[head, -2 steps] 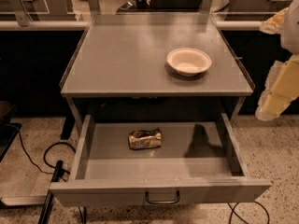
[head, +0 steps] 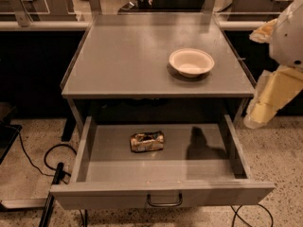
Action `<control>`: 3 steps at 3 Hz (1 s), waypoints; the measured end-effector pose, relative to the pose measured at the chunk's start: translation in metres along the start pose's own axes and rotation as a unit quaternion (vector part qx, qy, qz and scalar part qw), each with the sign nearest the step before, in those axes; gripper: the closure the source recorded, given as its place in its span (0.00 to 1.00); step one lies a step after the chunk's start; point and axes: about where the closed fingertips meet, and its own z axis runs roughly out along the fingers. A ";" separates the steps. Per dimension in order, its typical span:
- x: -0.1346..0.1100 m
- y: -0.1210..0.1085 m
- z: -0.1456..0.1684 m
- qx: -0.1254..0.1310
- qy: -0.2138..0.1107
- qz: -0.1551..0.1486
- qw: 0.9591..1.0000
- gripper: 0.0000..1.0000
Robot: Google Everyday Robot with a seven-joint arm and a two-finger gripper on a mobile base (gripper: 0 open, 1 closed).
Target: Pick orange can from top drawer and place on counter
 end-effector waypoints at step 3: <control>-0.054 0.041 0.074 -0.057 -0.052 -0.039 0.996 0.00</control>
Offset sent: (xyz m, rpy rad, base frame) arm 0.0015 0.1156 -0.1064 0.1195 0.1233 0.2259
